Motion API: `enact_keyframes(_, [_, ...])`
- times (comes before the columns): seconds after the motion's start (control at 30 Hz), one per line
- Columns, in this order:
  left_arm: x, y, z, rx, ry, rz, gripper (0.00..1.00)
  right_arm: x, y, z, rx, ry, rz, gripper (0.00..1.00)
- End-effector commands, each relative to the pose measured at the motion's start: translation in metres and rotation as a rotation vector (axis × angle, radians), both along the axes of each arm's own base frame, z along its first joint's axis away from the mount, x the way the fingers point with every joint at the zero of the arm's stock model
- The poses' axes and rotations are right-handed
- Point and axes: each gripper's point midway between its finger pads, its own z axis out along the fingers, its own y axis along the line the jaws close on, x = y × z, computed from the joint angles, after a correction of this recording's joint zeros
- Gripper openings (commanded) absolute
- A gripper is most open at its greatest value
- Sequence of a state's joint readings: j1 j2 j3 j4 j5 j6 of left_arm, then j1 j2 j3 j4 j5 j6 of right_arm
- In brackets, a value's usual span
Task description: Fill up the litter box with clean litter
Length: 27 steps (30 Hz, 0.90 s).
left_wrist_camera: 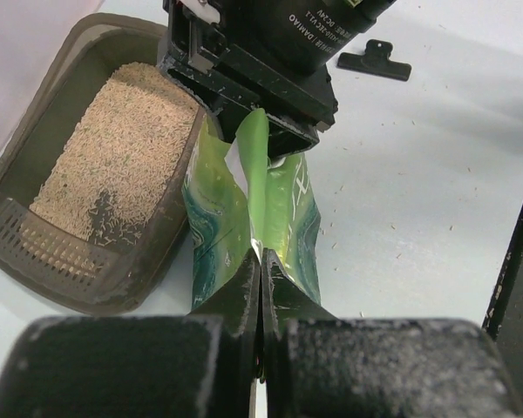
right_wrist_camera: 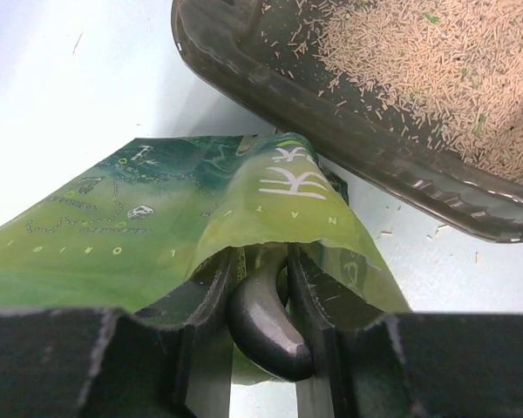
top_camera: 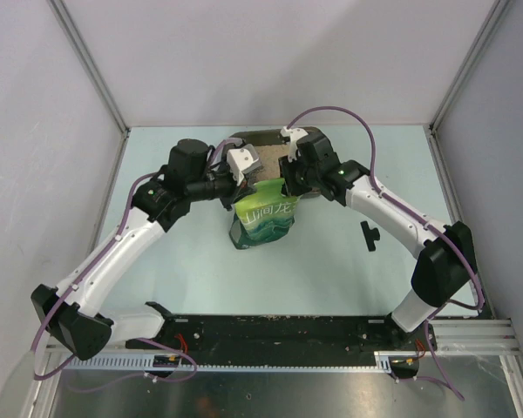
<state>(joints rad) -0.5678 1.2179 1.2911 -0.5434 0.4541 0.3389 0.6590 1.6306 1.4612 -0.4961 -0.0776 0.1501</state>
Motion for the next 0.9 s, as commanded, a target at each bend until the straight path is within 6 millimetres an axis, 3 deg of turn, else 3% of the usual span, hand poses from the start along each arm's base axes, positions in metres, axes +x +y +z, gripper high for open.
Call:
enact_keyframes(0.0, [0.001,-0.018,0.022,-0.08,-0.02,-0.042,0.0,-0.03,0.015,-0.035,0.062,0.198,0.047,0.0])
enact_keyframes(0.2, [0.002,-0.02,0.021,-0.076,-0.02,-0.048,0.0,-0.04,0.033,-0.03,0.218,0.326,0.096,0.0])
enact_keyframes(0.47, [0.007,-0.014,0.018,-0.045,-0.053,-0.021,0.0,-0.025,0.034,0.023,0.459,0.321,0.213,0.0])
enact_keyframes(0.6, [0.01,-0.008,0.018,-0.018,-0.096,-0.007,0.0,-0.016,0.019,0.043,0.557,0.354,0.209,0.0])
enact_keyframes(0.87, [0.019,0.0,0.012,0.045,-0.157,0.014,0.0,0.02,-0.02,0.057,0.766,0.523,0.047,0.0])
